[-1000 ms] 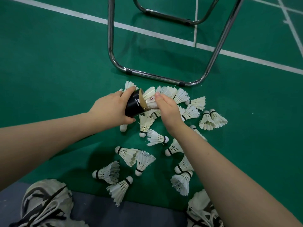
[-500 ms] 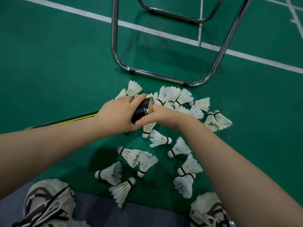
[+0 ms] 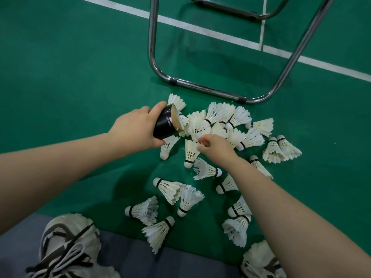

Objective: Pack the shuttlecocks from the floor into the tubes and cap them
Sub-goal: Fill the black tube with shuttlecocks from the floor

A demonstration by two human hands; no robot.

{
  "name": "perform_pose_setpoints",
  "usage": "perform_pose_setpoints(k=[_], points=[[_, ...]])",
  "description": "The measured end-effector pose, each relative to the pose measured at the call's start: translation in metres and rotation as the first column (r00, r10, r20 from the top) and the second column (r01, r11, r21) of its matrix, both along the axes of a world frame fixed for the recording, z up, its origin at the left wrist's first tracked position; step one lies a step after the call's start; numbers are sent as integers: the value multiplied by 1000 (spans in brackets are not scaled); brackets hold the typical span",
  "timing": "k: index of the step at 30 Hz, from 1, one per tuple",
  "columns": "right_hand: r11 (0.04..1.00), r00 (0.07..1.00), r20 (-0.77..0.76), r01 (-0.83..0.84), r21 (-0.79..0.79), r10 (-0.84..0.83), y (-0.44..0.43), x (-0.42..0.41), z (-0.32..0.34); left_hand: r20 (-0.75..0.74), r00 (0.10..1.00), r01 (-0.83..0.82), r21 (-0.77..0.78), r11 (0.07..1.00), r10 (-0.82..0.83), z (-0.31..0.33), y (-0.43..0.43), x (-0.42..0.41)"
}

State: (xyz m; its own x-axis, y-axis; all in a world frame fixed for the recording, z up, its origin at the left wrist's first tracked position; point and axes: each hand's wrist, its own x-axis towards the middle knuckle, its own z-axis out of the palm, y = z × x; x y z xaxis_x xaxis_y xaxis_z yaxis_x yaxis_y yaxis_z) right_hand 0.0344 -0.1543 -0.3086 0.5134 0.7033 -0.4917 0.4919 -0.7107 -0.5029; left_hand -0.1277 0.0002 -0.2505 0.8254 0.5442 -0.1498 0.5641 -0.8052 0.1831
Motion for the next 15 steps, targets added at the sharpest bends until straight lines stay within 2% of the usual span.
perform_pose_setpoints(k=[4,9,11,15], points=[[994,986,133,-109,25,105,3,-7,-10,-13,1000,5,-6,1000,-5,-4,1,-2],[988,973,174,-145,-59,153,5,-10,-15,-23,1000,7,-5,1000,-7,-5,1,-2],[993,987,116,-106,-41,111,4,-13,-13,-26,1000,4,-8,1000,-4,-7,2,-3],[973,989,-99,124,194,-106,-1,-15,-2,-46,999,-4,-5,1000,4,-10,2,-6]])
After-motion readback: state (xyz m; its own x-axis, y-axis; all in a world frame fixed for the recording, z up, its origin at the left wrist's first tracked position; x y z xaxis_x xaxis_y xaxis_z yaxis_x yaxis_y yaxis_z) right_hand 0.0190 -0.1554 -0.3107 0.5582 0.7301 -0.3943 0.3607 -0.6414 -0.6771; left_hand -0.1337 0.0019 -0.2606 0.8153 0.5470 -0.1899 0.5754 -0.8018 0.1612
